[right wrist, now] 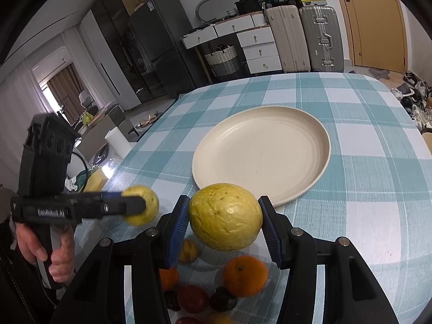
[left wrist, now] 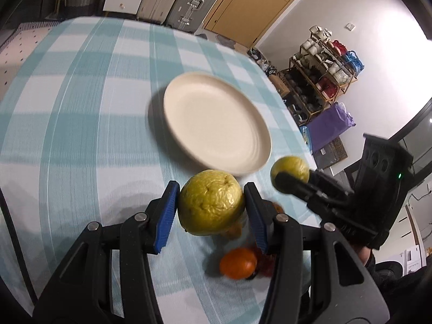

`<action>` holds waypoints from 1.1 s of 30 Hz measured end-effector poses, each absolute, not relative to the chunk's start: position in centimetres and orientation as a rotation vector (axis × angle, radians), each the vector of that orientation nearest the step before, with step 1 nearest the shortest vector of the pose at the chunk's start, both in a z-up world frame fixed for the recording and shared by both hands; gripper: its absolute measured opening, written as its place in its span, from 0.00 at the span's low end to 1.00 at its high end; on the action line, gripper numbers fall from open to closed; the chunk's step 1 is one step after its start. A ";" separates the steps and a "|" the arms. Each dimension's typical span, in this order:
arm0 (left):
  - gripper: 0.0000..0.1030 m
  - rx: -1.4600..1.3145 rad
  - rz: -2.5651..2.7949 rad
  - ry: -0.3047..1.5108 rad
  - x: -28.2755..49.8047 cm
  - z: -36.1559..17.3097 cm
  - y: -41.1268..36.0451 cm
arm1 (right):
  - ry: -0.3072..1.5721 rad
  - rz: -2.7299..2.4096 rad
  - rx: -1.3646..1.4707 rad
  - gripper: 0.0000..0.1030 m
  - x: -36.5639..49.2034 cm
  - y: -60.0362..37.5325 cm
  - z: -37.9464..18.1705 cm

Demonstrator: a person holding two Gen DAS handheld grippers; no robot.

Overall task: Organize fruits
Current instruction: 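Lift the citrus with the right tool while the left tool grasps the other citrus, then lower both citrus fruits onto the cream plate and open both tools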

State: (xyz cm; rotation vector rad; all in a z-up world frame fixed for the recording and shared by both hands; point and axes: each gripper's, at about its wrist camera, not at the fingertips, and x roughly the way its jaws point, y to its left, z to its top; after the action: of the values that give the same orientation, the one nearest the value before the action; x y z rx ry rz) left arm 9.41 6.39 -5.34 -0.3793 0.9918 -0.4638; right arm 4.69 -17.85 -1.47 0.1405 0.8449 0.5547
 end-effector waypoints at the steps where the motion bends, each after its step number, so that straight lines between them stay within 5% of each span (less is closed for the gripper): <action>1: 0.45 -0.380 -0.465 0.989 10.0 -5.0 6.3 | 0.843 0.554 0.138 0.51 4.9 -17.8 -1.4; 14: 0.45 -0.405 -0.480 0.973 20.4 -3.1 4.5 | 0.834 0.541 0.139 0.51 10.5 -18.7 -0.3; 33: 0.45 -0.441 -0.479 1.080 32.0 -9.3 1.1 | 0.874 0.498 0.066 0.51 21.3 -18.2 -3.7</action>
State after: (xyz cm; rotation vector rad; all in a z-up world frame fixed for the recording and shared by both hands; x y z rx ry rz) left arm 31.97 1.06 -9.32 -0.4410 1.0799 -0.4789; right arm 21.26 -18.20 -3.75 0.0656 0.8740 0.4979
